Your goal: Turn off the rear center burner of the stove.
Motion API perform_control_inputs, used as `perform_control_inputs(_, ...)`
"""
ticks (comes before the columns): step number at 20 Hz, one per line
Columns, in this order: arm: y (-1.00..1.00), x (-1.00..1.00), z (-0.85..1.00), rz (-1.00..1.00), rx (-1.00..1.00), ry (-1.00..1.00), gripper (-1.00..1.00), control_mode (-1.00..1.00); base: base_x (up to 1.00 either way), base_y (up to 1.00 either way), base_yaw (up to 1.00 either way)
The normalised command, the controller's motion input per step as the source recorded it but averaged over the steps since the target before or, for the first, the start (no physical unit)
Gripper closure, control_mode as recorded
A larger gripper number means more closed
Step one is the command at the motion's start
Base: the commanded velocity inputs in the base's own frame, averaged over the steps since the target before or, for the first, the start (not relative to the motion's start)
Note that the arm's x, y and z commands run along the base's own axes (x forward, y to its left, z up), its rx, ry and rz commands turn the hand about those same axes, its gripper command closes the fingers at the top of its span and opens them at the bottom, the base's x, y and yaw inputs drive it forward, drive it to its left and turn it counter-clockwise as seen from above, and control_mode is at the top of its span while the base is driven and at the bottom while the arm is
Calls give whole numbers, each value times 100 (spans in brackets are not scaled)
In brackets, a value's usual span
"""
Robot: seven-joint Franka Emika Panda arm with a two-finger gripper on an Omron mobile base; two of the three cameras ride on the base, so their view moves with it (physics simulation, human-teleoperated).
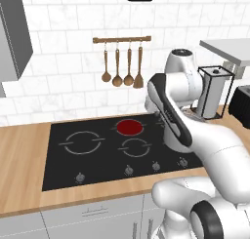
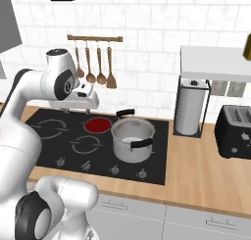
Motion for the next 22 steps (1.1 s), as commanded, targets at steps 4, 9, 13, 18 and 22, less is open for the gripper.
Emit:
perform_control_inputs(4, 0, -8, -97, 0, 0, 42, -100, -100, 0, 0, 0)
perform_control_inputs(9, 0, 0, -92, -1, 1, 30, -100, -100, 0, 0, 0)
perform_control_inputs(13, 0, 3, -83, -3, 6, 16, -100, -100, 0, 0, 0)
perform_control_inputs(18, 5, 26, -62, -4, 3, 0, -100, -100, 0, 0, 0)
perform_control_inputs(22, 6, 29, -63, -8, 0, -8, -100, -100, 0, 0, 0)
